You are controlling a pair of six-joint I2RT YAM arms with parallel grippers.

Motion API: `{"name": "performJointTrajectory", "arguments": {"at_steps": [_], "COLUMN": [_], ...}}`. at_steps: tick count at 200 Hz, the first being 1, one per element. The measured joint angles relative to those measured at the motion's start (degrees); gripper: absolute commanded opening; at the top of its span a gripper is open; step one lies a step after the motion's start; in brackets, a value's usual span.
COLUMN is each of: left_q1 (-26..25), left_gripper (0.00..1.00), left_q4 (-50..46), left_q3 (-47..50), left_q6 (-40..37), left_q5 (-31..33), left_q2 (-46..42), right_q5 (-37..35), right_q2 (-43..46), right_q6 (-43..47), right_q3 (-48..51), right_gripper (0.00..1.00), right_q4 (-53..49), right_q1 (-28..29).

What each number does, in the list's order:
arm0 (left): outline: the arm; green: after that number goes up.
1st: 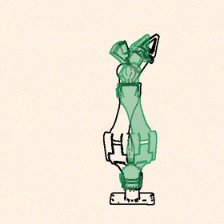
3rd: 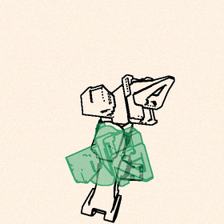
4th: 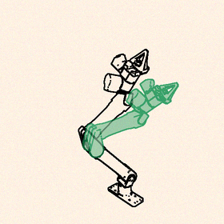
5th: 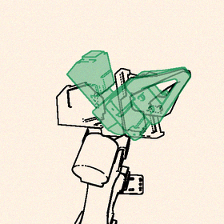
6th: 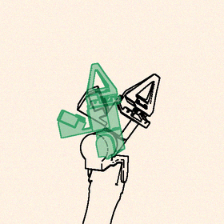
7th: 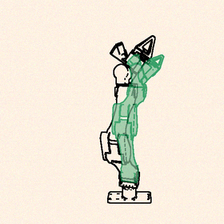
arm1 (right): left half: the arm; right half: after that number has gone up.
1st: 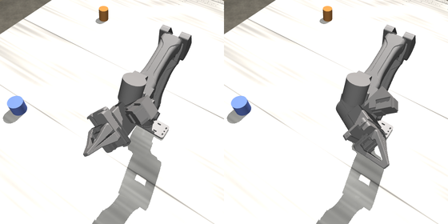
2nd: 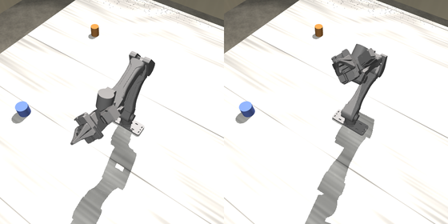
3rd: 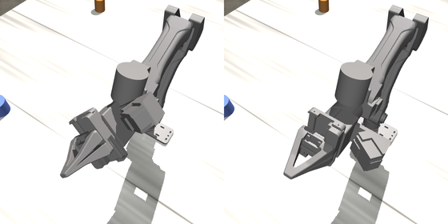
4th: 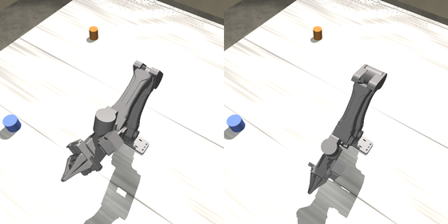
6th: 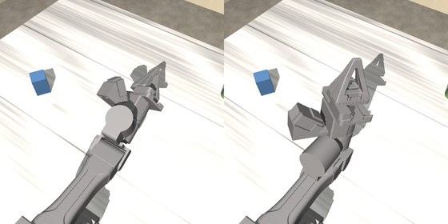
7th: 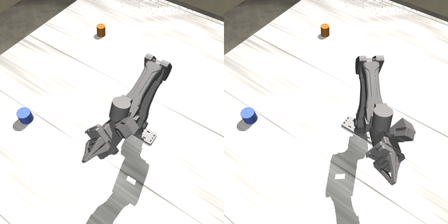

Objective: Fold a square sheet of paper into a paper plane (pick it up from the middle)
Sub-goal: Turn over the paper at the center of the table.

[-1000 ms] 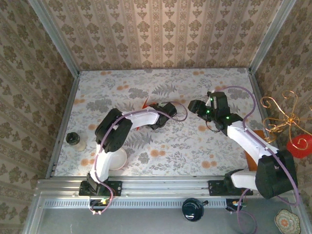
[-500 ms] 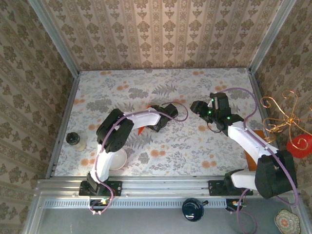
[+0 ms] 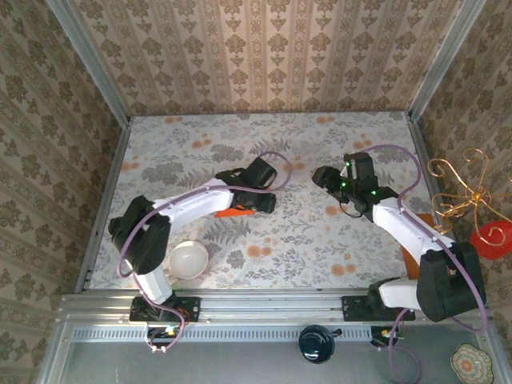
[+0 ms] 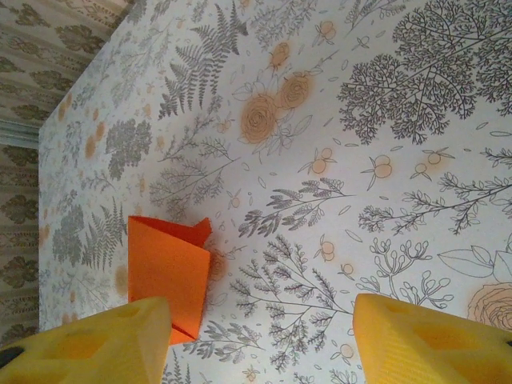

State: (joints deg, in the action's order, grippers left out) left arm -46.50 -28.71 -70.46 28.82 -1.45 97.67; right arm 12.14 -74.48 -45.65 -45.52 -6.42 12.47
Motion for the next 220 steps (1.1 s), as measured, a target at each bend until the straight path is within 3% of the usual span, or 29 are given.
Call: {"name": "performJointTrajectory", "arguments": {"at_steps": [39,60,124,220], "left_q1": [12.3,15.9,18.7,22.0], "left_gripper": [0.52,0.53,0.53,0.48], "left_q4": [6.0,6.7,8.5,9.1], "left_q3": [7.8,9.8,10.4,7.3], "left_q6": [3.0,3.0,2.9,3.3], "left_q5": [-9.3,-11.8,-18.2,-18.7], "left_q2": [-5.0,-4.9,-1.5,7.0], "right_q5": [1.2,2.0,3.4,4.2], "right_q2": [-2.0,-3.1,-4.7,-7.9], "right_q6": [-1.1,-1.4,-2.5,-3.0], "right_q3": [0.0,0.0,0.0,0.0], "right_gripper": [0.65,0.65,0.65,0.65], "right_q4": [0.7,1.6,3.5,4.1], "right_q1": [0.0,0.4,1.9,4.0]}}
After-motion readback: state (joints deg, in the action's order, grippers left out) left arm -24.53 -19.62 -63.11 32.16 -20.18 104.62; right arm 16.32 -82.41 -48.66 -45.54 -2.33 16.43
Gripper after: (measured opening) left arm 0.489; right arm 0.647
